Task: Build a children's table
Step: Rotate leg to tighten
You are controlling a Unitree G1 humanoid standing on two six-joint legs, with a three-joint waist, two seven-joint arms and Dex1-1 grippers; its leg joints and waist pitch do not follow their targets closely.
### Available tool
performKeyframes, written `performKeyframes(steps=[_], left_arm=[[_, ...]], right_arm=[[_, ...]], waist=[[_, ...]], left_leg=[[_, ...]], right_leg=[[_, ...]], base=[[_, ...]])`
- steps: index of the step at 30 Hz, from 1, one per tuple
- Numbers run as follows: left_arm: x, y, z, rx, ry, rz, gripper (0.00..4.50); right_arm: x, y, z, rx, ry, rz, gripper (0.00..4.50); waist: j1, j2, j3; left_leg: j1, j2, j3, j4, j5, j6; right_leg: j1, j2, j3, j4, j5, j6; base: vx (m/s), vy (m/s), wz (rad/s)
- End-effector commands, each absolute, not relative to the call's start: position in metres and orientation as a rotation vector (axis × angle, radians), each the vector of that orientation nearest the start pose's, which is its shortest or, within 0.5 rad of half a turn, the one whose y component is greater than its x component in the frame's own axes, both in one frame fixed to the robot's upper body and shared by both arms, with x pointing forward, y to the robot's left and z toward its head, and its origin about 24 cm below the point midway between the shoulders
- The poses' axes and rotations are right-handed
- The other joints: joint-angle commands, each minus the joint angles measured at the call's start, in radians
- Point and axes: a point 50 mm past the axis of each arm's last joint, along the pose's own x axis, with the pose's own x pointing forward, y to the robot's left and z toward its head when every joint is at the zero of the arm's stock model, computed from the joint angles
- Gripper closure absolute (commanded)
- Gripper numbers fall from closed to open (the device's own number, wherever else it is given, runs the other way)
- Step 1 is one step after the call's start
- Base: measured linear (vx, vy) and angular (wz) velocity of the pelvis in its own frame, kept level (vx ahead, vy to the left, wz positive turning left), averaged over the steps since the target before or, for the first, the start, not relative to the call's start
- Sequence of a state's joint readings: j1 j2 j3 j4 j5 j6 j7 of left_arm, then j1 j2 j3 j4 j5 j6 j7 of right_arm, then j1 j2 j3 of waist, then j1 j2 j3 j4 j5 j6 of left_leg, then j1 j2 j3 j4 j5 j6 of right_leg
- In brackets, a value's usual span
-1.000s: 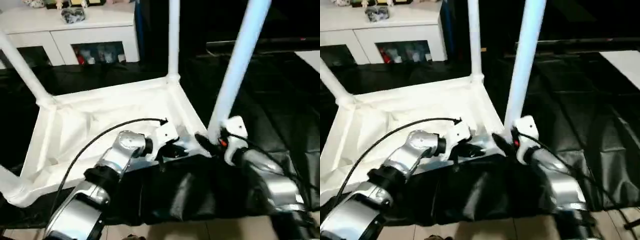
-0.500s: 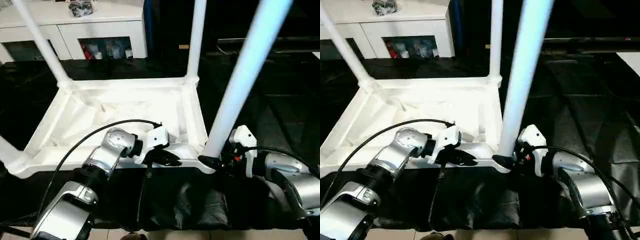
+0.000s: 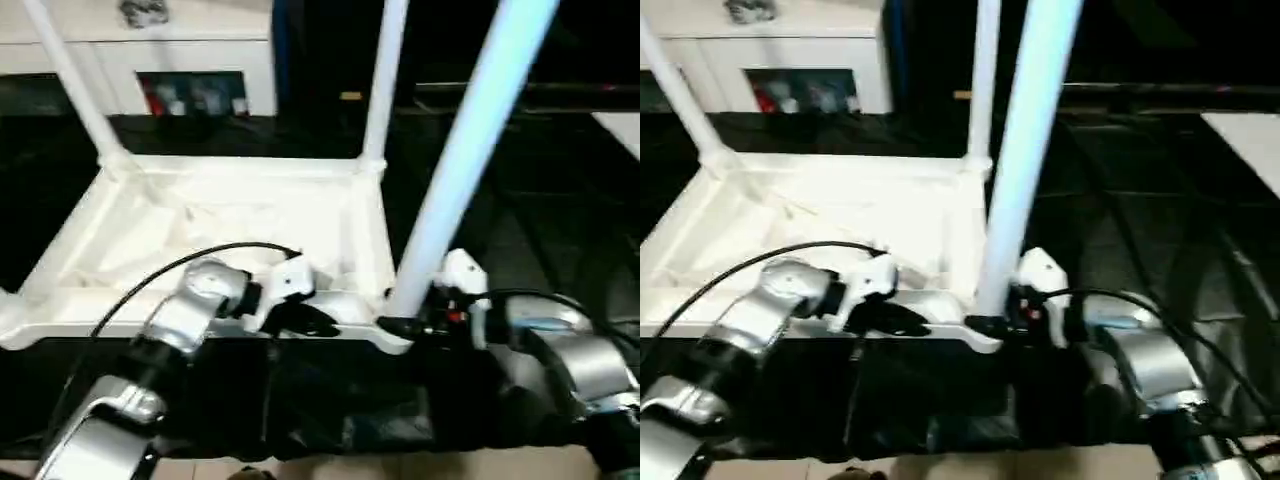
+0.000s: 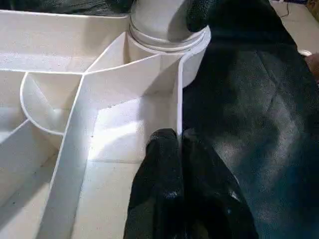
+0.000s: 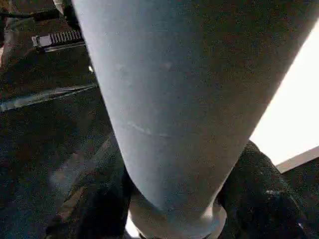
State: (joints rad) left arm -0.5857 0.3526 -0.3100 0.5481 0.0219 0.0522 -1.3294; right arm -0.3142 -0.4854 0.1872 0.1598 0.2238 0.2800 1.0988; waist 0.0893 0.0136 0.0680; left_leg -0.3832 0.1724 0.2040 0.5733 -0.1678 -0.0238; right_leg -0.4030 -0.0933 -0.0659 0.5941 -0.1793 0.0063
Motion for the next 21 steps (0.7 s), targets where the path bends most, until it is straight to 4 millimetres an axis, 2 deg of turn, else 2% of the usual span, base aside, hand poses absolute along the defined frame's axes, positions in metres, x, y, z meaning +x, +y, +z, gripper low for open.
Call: performKeyframes(steps=[1, 3, 4, 6, 8, 10, 11, 12, 13, 14, 15, 16, 17, 18, 21], left_arm=[[0.307, 0.129, 0.056, 0.384, 0.413, -1.462, 4.50], [0.304, 0.137, 0.058, 0.389, 0.428, -1.443, 4.50], [0.304, 0.138, 0.059, 0.393, 0.427, -1.431, 4.50], [0.304, 0.138, 0.060, 0.396, 0.425, -1.422, 4.50], [0.307, 0.134, 0.060, 0.398, 0.411, -1.375, 4.50], [0.314, 0.126, 0.060, 0.403, 0.391, -1.293, 4.50], [0.317, 0.124, 0.060, 0.405, 0.386, -1.258, 4.50], [0.319, 0.118, 0.060, 0.407, 0.377, -1.232, 4.50], [0.320, 0.113, 0.059, 0.409, 0.370, -1.212, 4.50], [0.321, 0.104, 0.058, 0.399, 0.360, -1.193, 4.50], [0.321, 0.101, 0.058, 0.394, 0.358, -1.191, 4.50], [0.323, 0.088, 0.058, 0.376, 0.341, -1.171, 4.50], [0.323, 0.082, 0.058, 0.366, 0.333, -1.164, 4.50], [0.324, 0.079, 0.059, 0.363, 0.330, -1.160, 4.50], [0.324, 0.066, 0.059, 0.374, 0.309, -1.167, 4.50]], right_arm=[[0.266, -0.144, 0.049, -0.134, 0.405, 1.324, 2.46], [0.268, -0.138, 0.047, -0.127, 0.404, 1.343, 2.46], [0.269, -0.136, 0.045, -0.120, 0.402, 1.340, 2.46], [0.269, -0.135, 0.043, -0.113, 0.400, 1.337, 2.46], [0.271, -0.132, 0.039, -0.098, 0.394, 1.303, 2.46], [0.279, -0.126, 0.033, -0.101, 0.368, 1.174, 2.46], [0.283, -0.124, 0.031, -0.102, 0.360, 1.116, 2.46], [0.292, -0.121, 0.026, -0.092, 0.351, 0.986, 2.46], [0.296, -0.119, 0.024, -0.085, 0.350, 0.917, 2.47], [0.303, -0.116, 0.020, -0.065, 0.354, 0.810, 2.50], [0.305, -0.115, 0.019, -0.058, 0.356, 0.781, 2.51], [0.312, -0.108, 0.017, -0.028, 0.354, 0.685, 2.52], [0.315, -0.104, 0.017, -0.008, 0.348, 0.641, 2.52], [0.316, -0.102, 0.017, 0.000, 0.345, 0.626, 2.52], [0.320, -0.087, 0.019, -0.012, 0.330, 0.604, 2.52]], waist=[[0.009, -0.020, -0.053], [0.006, -0.022, -0.054], [0.006, -0.020, -0.052], [0.006, -0.016, -0.054], [0.005, -0.013, -0.053], [0.004, -0.012, -0.052], [0.003, -0.005, -0.052], [-0.003, -0.012, -0.047], [-0.010, -0.014, -0.046], [-0.010, -0.002, -0.046], [-0.019, -0.007, -0.045], [-0.016, 0.004, -0.046], [-0.022, 0.000, -0.044], [-0.024, -0.002, -0.043], [-0.024, 0.002, -0.042]], left_leg=[[0.017, 0.069, -0.037, -0.077, -0.293, 0.027], [0.014, 0.070, -0.039, -0.079, -0.296, 0.020], [0.013, 0.069, -0.039, -0.081, -0.303, 0.016], [0.022, 0.070, -0.038, -0.080, -0.315, 0.006], [0.023, 0.069, -0.037, -0.081, -0.327, -0.002], [0.023, 0.066, -0.039, -0.081, -0.337, -0.010], [0.022, 0.067, -0.040, -0.083, -0.336, -0.019], [0.022, 0.063, -0.042, -0.085, -0.368, -0.033], [0.021, 0.060, -0.047, -0.086, -0.389, -0.050], [0.020, 0.058, -0.053, -0.088, -0.398, -0.058], [0.019, 0.059, -0.056, -0.091, -0.419, -0.066], [0.028, 0.059, -0.058, -0.090, -0.444, -0.067], [0.032, 0.060, -0.054, -0.091, -0.458, -0.070], [0.040, 0.057, -0.055, -0.089, -0.483, -0.070], [0.039, 0.056, -0.053, -0.091, -0.477, -0.054]], right_leg=[[0.036, -0.079, 0.048, -0.080, -0.370, -0.206], [0.038, -0.079, 0.048, -0.076, -0.362, -0.207], [0.037, -0.078, 0.048, -0.077, -0.368, -0.204], [0.032, -0.076, 0.050, -0.078, -0.347, -0.214], [0.031, -0.074, 0.050, -0.076, -0.324, -0.223], [0.034, -0.075, 0.050, -0.078, -0.328, -0.224], [0.033, -0.076, 0.051, -0.078, -0.328, -0.221], [0.031, -0.075, 0.048, -0.085, -0.377, -0.210], [0.033, -0.078, 0.045, -0.087, -0.450, -0.189], [0.038, -0.080, 0.042, -0.089, -0.479, -0.176], [0.036, -0.078, 0.041, -0.095, -0.508, -0.158], [0.032, -0.078, 0.041, -0.100, -0.519, -0.148], [0.024, -0.075, 0.043, -0.104, -0.512, -0.151], [0.021, -0.074, 0.040, -0.109, -0.527, -0.153], [0.021, -0.071, 0.042, -0.114, -0.503, -0.150]], base=[[0.000, 0.000, 0.00], [0.000, 0.000, 0.00], [0.000, 0.000, 0.00], [0.000, 0.000, 0.00], [0.000, 0.000, 0.00], [0.000, 0.000, 0.00], [0.000, 0.000, 0.00], [0.000, 0.000, 0.00], [0.000, 0.000, 0.00], [-0.038, 0.013, -0.20], [-0.038, 0.013, -0.20], [0.000, 0.000, 0.00], [0.000, 0.000, 0.00], [0.000, 0.000, 0.00], [0.000, 0.000, 0.00]])
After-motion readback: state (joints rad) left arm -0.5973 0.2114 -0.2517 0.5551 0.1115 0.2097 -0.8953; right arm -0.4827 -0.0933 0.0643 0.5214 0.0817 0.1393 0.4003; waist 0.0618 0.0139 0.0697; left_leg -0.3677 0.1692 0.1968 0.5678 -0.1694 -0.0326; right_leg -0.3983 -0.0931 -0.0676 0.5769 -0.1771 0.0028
